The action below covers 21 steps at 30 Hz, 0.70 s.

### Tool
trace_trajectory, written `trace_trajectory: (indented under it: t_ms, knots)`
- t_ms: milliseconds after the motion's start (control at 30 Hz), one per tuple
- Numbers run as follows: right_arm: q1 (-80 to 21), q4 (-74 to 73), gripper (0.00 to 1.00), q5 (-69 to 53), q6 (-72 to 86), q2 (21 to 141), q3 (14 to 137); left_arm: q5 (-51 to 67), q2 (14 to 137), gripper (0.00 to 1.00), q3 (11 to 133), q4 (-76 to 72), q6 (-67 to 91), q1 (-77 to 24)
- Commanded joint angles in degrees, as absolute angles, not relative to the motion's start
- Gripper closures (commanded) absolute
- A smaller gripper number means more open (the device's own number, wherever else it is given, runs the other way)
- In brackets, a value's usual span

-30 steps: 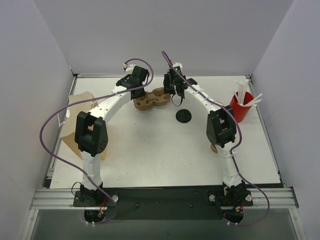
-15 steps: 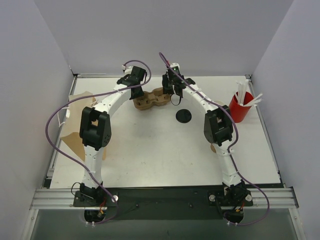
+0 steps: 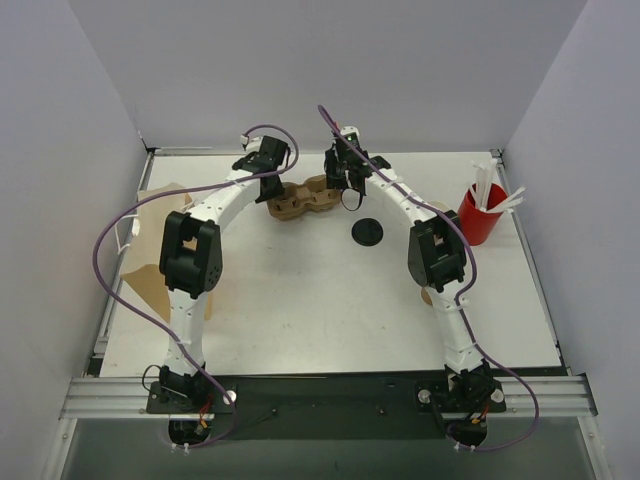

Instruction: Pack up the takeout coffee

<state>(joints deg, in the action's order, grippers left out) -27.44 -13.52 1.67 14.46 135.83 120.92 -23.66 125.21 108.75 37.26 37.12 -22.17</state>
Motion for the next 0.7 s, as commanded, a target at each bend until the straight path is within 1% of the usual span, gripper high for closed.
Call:
trace_trajectory:
  t_ms: [0, 233, 300, 367, 400, 467, 533, 667]
  knots:
    - [-27.6, -13.7, 0.62, 1.6, 13.7, 136.2, 121.6, -22.4, 125.7, 0.57, 108.4, 34.3, 37.5, -21.3]
    - [-27.6, -13.8, 0.63, 2.2, 13.5, 136.2, 121.3, -21.0, 126.6, 0.58, 108.2, 34.1, 37.7, -21.0]
    - [-27.5, -13.8, 0.63, 2.5, 13.3, 136.1, 121.1, -20.6, 126.6, 0.62, 108.1, 34.0, 37.7, -20.9]
    - [-27.6, -13.8, 0.63, 3.0, 13.0, 136.0, 120.9, -20.2, 126.7, 0.63, 108.1, 33.8, 37.7, -20.9]
    - [-27.6, -13.8, 0.63, 3.2, 12.7, 136.0, 120.8, -20.0, 126.8, 0.66, 108.2, 33.8, 37.7, -20.9]
    - [-27.5, -13.8, 0.63, 3.5, 12.3, 135.9, 120.8, -19.7, 126.8, 0.68, 108.1, 33.8, 37.7, -20.9]
    - [-27.5, -13.8, 0.63, 3.7, 12.0, 136.0, 120.9, -19.6, 126.9, 0.72, 108.2, 33.8, 37.7, -20.8]
    - [-27.4, -13.8, 0.63, 4.1, 11.3, 136.3, 120.9, -19.3, 126.8, 0.74, 108.3, 33.7, 37.5, -20.8]
